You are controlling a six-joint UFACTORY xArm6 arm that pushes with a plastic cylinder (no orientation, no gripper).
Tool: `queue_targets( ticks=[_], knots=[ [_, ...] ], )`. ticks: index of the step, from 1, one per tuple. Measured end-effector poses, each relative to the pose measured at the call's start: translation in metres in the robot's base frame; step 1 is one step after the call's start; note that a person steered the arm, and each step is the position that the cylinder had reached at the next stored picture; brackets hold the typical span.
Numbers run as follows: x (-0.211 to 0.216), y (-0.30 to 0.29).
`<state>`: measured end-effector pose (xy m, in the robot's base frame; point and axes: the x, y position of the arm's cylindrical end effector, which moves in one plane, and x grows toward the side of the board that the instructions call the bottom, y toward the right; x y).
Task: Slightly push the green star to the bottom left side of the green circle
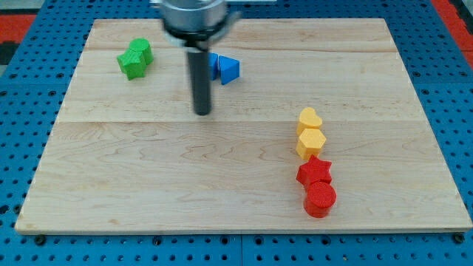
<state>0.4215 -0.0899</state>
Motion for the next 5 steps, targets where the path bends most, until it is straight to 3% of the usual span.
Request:
queue_targets(
  ticks=[2, 4, 5],
  knots=[
    [-0.015, -0.134],
    [-0.043, -0.11],
    [-0.051, -0.047]
  ],
)
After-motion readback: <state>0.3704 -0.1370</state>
